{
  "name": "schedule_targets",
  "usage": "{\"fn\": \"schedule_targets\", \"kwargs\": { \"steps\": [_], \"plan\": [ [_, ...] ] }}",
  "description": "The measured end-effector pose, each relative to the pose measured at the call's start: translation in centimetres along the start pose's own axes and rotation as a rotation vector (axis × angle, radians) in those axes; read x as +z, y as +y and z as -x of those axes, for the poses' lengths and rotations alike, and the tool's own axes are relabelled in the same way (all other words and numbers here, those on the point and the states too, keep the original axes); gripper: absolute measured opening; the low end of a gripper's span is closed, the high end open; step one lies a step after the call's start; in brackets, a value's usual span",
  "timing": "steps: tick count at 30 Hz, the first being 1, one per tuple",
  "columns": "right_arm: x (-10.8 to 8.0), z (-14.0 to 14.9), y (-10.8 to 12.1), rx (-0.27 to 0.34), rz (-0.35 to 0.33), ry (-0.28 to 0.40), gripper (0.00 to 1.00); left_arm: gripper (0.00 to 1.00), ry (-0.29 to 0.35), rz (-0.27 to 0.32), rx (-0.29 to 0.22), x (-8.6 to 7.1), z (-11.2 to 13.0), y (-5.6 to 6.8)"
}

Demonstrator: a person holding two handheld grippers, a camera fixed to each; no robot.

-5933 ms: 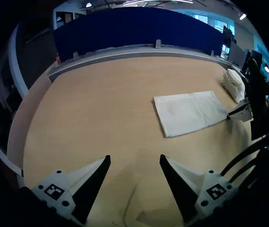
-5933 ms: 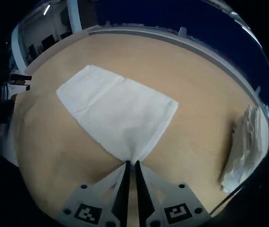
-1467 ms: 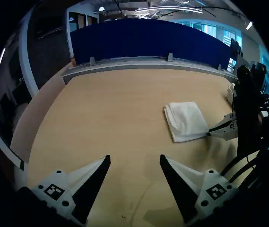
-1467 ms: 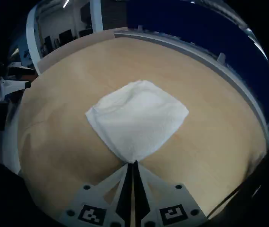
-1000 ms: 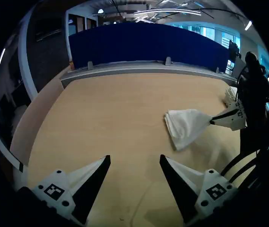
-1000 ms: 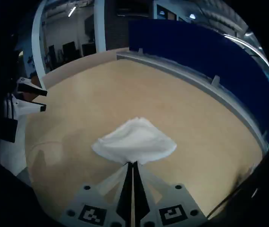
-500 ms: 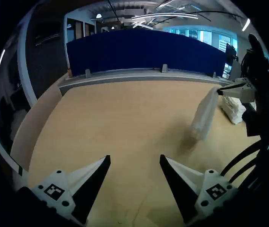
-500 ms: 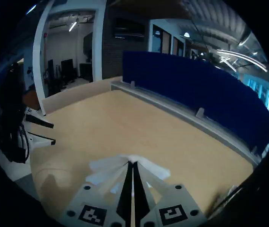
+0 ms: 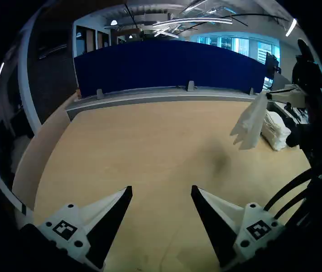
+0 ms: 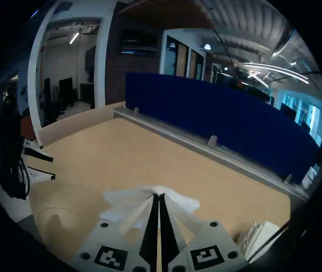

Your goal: Fold towel

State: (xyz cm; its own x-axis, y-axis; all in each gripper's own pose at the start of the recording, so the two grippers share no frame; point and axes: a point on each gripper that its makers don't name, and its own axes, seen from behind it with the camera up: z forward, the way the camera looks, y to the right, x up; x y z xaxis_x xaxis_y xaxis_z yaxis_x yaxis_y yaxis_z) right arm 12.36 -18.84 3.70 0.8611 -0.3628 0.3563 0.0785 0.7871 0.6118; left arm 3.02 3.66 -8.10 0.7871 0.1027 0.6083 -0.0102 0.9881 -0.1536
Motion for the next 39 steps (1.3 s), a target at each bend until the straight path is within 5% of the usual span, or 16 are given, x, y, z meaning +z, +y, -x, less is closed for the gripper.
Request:
{"fn": "schedule_targets", "kwargs": {
  "steps": [17,39],
  "plan": [
    [-4.6,0.7,13.4,0.019,0.171,-0.019,0.02,0.97,-0.011,0.006,0.012,0.2,0.0,1.1],
    [-6.3,-1.7,30.2,0.024,0.33,-0.022,0.03,0.97,-0.037,-0.007,0.029,1.0,-0.4,2.7]
  ]
}}
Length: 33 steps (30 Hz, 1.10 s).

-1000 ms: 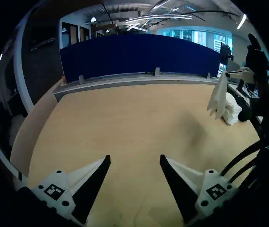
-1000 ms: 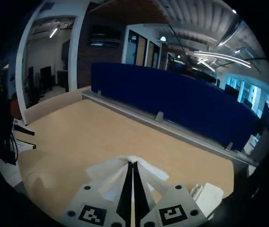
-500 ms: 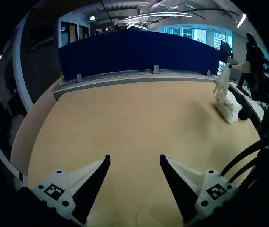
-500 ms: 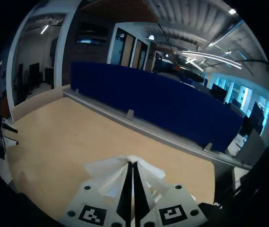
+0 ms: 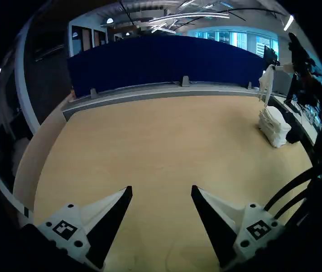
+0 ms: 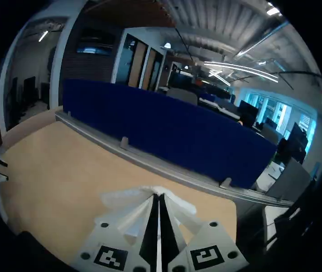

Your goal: Fold towel

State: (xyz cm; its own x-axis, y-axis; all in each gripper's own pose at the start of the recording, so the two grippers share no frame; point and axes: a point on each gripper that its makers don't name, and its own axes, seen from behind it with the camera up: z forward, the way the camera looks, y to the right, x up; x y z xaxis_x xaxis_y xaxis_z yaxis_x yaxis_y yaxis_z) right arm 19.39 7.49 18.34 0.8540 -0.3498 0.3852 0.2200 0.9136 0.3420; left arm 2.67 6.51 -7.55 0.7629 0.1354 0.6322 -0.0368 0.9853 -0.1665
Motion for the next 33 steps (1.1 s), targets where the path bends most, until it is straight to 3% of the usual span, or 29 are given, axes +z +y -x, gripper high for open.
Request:
{"fn": "schedule_targets", "kwargs": {
  "steps": [5,12,21,33],
  "plan": [
    [1.1,0.3,1.8,0.01,0.013,-0.016,0.03,0.97,-0.006,-0.003,-0.001,0.1,0.0,0.3],
    [1.3,2.0,2.3,0.01,0.019,-0.05,0.03,0.97,-0.008,0.0,0.002,0.3,-0.2,0.8],
    [-1.8,5.7,3.2,0.054,0.051,-0.083,0.03,0.97,-0.006,0.02,0.016,0.5,-0.6,2.0],
    [-6.1,16.1,5.1,0.159,0.13,-0.197,0.03,0.97,-0.005,0.045,0.042,0.7,-0.8,3.3]
  ]
}}
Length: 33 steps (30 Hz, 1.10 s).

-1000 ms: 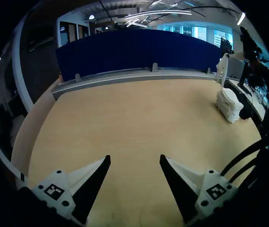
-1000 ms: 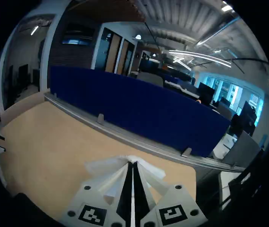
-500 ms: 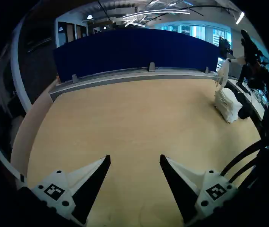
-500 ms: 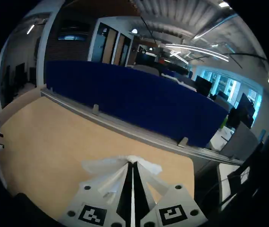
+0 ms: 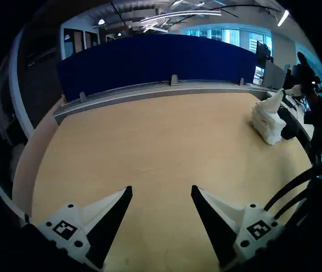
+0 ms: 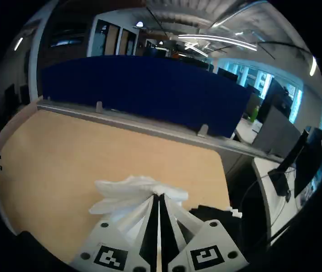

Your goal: Fold towel

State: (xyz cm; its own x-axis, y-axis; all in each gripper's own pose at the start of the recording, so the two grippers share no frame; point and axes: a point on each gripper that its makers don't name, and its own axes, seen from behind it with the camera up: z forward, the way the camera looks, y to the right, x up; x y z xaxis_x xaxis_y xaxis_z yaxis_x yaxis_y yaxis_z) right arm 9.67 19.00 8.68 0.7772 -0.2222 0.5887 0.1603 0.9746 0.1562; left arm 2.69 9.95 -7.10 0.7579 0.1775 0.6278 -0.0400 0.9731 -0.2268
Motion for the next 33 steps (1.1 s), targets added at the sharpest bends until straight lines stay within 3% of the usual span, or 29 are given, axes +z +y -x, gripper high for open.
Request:
{"fn": "schedule_targets", "kwargs": {
  "steps": [11,26,31,33],
  "plan": [
    [1.0,8.5,2.3,0.116,0.072,-0.13,0.03,0.97,-0.002,0.001,0.014,-0.2,0.1,0.5],
    [2.4,15.6,2.3,0.236,0.143,-0.255,0.03,0.97,-0.001,-0.017,0.022,-1.0,0.2,-0.2],
    [1.9,15.6,2.0,0.268,0.147,-0.237,0.15,0.97,0.001,-0.017,0.027,-0.9,0.1,-0.2],
    [1.6,15.7,1.9,0.271,0.152,-0.23,0.26,0.97,0.002,-0.017,0.028,-0.9,0.0,-0.1]
  ]
}}
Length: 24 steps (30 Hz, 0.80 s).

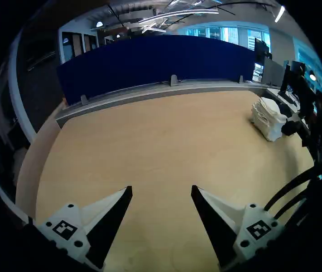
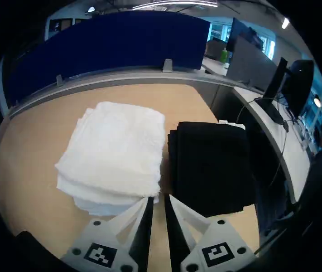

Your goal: Fold towel

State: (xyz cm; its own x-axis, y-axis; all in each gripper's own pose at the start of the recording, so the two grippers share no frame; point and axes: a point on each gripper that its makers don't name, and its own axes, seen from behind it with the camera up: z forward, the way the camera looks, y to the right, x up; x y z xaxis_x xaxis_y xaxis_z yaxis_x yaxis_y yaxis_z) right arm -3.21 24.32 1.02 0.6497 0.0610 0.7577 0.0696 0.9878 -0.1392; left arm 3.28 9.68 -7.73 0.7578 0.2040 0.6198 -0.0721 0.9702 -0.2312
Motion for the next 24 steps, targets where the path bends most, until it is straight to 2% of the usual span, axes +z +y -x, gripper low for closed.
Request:
{"fn": "schedule_targets", "kwargs": {
  "steps": [4,7,10,15,19,24],
  "plan": [
    [-0.7,0.5,0.3,-0.003,0.013,0.016,0.45,0.97,0.003,0.003,0.0,0.0,-0.2,0.1],
    [-1.3,0.7,0.5,-0.006,0.018,0.028,0.63,0.97,0.003,0.005,0.001,0.1,-0.2,0.2],
    [-1.7,0.6,0.6,-0.005,0.018,0.043,0.69,0.97,0.003,0.007,0.004,0.2,-0.3,0.3],
    [-2.3,-0.6,0.0,-0.007,-0.001,0.082,0.88,0.97,0.005,0.01,0.006,0.2,-0.4,0.4],
    [-2.5,-2.1,-1.4,-0.011,-0.041,0.117,0.96,0.97,0.005,0.012,0.005,0.1,-0.4,0.3],
    [-2.1,-3.7,-3.9,-0.023,-0.095,0.142,0.99,0.97,0.005,0.008,0.007,0.1,-0.4,0.1]
  ]
}}
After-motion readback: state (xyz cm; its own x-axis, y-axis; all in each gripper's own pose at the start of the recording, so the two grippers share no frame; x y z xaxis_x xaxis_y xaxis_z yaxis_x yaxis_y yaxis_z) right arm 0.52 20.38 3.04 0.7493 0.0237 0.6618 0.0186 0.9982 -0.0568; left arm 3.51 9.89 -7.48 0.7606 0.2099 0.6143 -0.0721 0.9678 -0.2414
